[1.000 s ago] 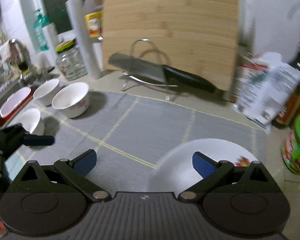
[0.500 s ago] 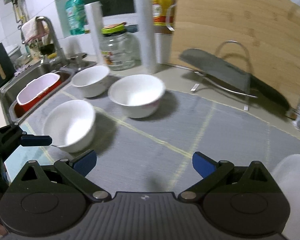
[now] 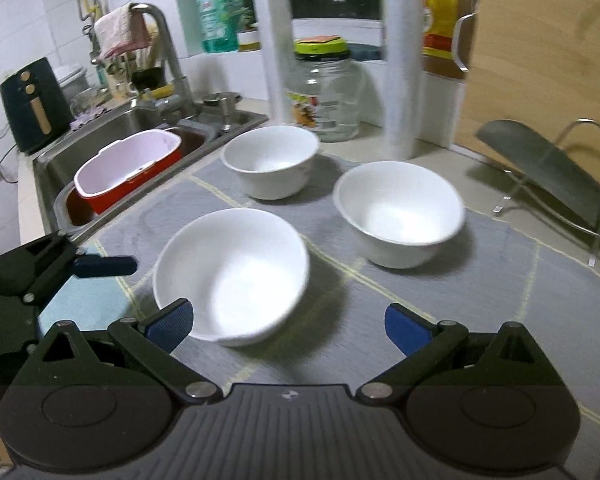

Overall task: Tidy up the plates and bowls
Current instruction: 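Move the right tool toward the white bowls on the mat, then grip the rim of the pink-patterned white bowl with the right tool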

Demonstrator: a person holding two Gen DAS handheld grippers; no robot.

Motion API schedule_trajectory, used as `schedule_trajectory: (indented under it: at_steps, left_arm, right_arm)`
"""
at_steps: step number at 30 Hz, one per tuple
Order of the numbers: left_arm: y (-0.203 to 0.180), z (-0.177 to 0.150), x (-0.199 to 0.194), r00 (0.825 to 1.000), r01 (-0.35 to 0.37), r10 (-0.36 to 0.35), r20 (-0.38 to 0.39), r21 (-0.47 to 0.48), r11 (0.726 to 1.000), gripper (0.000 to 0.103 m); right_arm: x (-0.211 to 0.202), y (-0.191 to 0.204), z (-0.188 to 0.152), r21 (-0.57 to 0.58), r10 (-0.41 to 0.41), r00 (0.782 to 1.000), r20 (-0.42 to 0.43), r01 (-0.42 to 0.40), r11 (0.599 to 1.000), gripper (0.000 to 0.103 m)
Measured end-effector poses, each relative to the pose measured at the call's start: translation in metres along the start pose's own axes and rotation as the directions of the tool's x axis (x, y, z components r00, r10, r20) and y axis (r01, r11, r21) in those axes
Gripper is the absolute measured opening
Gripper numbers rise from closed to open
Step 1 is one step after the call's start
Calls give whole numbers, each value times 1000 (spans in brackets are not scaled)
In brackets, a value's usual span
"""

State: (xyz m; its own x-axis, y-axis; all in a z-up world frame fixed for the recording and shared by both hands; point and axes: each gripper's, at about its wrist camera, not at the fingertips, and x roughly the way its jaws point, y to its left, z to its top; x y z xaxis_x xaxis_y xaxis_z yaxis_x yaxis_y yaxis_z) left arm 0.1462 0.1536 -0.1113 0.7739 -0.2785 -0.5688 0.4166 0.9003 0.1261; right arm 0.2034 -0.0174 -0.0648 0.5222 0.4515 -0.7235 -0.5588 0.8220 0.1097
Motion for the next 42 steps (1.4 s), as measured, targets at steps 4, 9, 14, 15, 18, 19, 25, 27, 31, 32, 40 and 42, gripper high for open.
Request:
schedule_trajectory:
  at_steps: [4,9,14,15,18,19,25,27,31,32,40,42]
  left_arm:
    - [3,0,9,1000,2,-2,7,15,1000,102]
    - [5,2,15,999,24,-24,22,17,1000,102]
    - [6,5,20,999,36,-37,31,16,999,102]
    - [7,5,20,999,43,-43,32,15,999,102]
    - [7,6,21,998,56,-57,35,20,998,100]
    - [8,6,21,997,61,-62,37,21,998,96]
    - [9,9,21,995,86,-87,44,20,996,91]
    - [10,10,21,995,93,-94,46,20,995,91]
    - [12,11,22,994,101,-101,50,16,995,90]
    - [13,11,22,993,102,-103,50,16,995,90]
    - [12,11,21,993,103,-104,46,32,994,90]
    - [11,11,20,994,102,-104,42,35,994,90]
  right_arm:
    - [14,4,3,2,20,1000,-10,-20,1000,103]
    - [27,2,6,16,47,999,-23,-47,999,103]
    - [33,0,11,17,71,997,-19,-71,997,103]
    - [34,-1,13,19,77,997,-18,-77,997,103]
    - [37,-2,16,14,91,996,-15,-91,996,99]
    - [38,-2,16,10,92,996,-15,-92,996,96]
    - [42,2,18,-4,123,992,-27,-123,992,87]
    - [42,3,18,-8,129,991,-25,-129,992,86]
    - [41,2,18,-6,133,991,-30,-134,991,86]
    - [41,2,18,-5,133,991,-31,-133,991,86]
    - [39,4,21,-7,128,991,-45,-129,992,86]
    - [37,4,21,-2,133,990,-46,-133,991,86]
